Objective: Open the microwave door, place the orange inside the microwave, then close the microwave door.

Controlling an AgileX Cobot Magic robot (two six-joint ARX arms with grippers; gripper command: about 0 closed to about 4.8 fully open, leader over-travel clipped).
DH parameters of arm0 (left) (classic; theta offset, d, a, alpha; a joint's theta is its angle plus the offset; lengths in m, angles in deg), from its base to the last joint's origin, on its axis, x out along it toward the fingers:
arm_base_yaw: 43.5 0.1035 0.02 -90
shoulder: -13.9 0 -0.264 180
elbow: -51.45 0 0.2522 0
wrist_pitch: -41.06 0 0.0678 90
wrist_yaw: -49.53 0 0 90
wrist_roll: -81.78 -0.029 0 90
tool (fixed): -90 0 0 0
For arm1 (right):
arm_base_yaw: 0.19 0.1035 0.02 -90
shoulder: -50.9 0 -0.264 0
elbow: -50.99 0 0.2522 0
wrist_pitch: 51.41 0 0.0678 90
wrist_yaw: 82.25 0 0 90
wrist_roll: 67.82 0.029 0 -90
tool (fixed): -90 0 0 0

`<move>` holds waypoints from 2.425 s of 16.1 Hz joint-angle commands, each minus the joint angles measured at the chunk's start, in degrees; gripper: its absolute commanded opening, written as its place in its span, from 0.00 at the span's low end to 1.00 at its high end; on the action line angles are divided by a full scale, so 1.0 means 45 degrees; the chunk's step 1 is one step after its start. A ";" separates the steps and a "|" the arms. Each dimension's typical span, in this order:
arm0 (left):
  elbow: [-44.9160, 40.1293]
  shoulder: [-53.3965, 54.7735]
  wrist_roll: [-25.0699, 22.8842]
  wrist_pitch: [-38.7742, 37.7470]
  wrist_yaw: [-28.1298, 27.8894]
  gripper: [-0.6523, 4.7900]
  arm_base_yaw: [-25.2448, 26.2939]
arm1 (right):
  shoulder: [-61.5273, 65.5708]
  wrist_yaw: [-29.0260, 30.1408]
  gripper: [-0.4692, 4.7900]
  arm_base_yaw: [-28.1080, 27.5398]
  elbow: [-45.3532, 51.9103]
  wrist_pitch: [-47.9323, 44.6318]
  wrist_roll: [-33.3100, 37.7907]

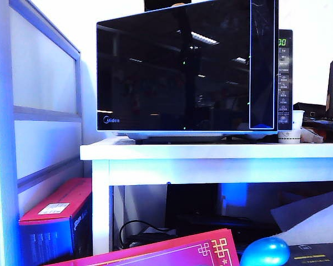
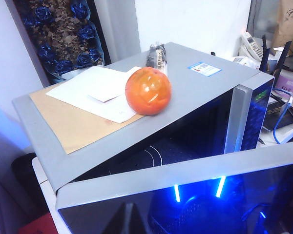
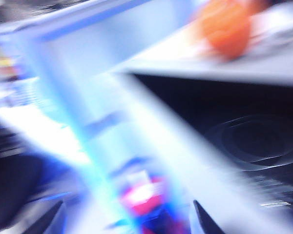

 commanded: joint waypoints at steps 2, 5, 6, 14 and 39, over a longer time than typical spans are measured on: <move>0.0053 -0.0049 0.0000 0.0136 0.0044 0.11 -0.0005 | -0.0073 -0.3847 0.69 0.0005 -0.0049 -0.0986 -0.0981; 0.0053 -0.0049 0.0000 0.0131 0.0039 0.11 -0.0005 | 0.0121 -0.6868 0.67 -0.0005 -0.0034 -0.0767 -0.1239; 0.0053 -0.0049 -0.0005 0.0131 0.0039 0.11 -0.0005 | 0.0253 -0.6615 0.67 -0.0087 -0.0039 -0.0641 -0.1234; 0.0053 0.0019 -0.0005 -0.0019 0.0039 0.11 -0.0005 | 0.1078 -0.0869 0.67 -0.0228 -0.0476 -0.0593 -0.0126; 0.0053 0.4061 -0.0097 -0.0884 0.2623 0.11 -0.0083 | 0.1661 -0.2399 0.67 -0.0199 -0.1967 -0.1583 -0.1287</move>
